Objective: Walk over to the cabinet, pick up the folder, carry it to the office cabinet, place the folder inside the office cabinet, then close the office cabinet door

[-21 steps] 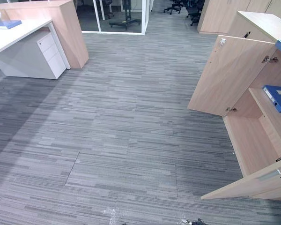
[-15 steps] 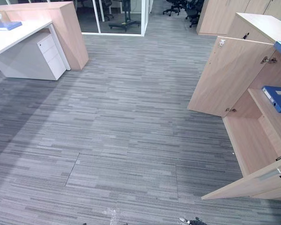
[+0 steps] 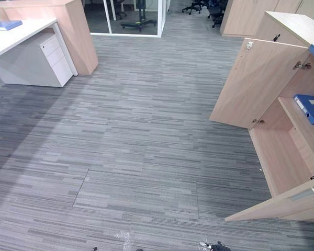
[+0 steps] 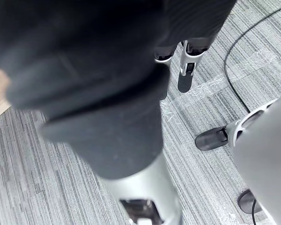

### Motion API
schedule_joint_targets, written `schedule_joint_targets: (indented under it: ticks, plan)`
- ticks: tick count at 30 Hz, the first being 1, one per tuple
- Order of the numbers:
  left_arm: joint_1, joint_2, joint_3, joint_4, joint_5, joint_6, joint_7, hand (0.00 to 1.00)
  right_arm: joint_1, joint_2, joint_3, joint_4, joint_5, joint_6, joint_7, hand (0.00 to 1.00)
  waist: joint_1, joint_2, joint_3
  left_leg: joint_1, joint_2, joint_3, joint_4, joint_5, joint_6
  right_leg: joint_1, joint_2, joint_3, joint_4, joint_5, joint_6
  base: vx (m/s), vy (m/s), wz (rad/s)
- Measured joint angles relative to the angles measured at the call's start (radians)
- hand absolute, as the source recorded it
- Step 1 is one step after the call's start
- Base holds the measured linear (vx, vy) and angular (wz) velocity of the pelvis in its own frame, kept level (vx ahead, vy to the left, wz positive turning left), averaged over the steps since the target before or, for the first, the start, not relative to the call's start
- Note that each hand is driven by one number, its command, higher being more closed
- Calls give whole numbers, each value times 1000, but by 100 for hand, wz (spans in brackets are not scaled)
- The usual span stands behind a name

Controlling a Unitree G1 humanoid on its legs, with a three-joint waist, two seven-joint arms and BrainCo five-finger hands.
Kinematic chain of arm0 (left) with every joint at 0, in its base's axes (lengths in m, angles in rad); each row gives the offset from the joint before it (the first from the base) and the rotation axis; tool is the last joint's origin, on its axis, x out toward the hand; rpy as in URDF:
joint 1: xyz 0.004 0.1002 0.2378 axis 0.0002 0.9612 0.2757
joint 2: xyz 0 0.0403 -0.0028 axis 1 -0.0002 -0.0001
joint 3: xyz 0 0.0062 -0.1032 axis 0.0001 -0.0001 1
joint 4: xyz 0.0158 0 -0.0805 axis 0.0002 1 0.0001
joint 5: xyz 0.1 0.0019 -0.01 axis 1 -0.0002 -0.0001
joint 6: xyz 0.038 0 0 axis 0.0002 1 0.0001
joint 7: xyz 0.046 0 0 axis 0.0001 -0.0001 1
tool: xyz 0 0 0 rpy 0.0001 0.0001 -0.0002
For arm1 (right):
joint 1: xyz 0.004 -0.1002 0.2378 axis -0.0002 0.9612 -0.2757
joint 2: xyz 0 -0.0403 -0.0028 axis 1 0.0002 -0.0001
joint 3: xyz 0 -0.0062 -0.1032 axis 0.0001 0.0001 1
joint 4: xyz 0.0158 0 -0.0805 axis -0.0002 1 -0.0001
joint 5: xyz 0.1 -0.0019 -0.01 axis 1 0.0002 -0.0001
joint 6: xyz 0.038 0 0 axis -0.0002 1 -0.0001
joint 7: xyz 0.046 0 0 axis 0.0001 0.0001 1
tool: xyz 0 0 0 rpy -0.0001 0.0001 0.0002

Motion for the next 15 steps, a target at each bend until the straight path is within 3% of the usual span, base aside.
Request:
schedule_joint_targets:
  ticks: [13,15]
  plan:
    - [-1,8,0,-1,6,0,-1,0,0,2,-2,0,4,0,1,0,-4,-14,9,1,0,3,-3,-4,0,0,-3,-8,0,-20,14,0,0,0]
    - [0,8,0,-9,5,0,-1,0,0,3,-7,0,4,0,8,0,-5,-13,16,-26,1,15,81,-58,-3,11,-7,-8,1,-41,1,59,19,-12]
